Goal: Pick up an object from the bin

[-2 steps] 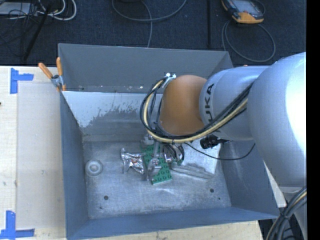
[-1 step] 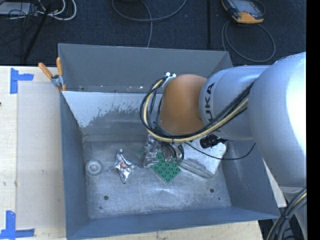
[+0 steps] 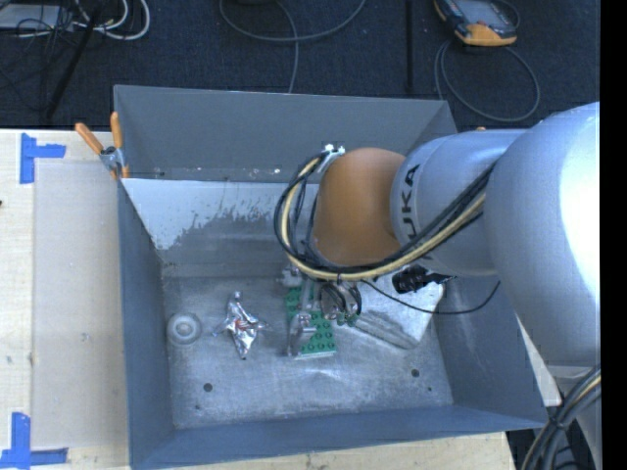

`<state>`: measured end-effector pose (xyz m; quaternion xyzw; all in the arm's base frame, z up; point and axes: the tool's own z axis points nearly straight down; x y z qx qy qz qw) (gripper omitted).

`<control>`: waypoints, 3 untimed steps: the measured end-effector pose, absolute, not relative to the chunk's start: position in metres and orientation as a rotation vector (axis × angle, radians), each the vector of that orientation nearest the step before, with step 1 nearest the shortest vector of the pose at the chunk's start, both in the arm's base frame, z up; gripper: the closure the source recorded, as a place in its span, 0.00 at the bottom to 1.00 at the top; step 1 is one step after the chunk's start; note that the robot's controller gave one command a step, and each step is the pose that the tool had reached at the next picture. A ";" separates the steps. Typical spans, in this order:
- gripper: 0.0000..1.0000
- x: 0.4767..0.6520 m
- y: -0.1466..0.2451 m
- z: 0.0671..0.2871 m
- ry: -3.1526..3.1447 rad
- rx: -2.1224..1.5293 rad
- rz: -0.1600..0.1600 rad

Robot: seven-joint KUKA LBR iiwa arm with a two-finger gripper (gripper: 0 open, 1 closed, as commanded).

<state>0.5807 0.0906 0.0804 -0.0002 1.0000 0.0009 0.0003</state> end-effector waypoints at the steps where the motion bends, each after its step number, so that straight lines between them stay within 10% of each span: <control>1: 0.00 0.614 0.205 0.072 3.132 -0.167 0.004; 2: 1.00 0.615 0.203 0.074 3.129 -0.160 0.005; 3: 1.00 0.587 0.206 0.256 3.116 -0.330 0.003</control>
Offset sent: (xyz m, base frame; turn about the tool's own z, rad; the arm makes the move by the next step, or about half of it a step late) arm 0.0317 0.1101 -0.0104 -0.0989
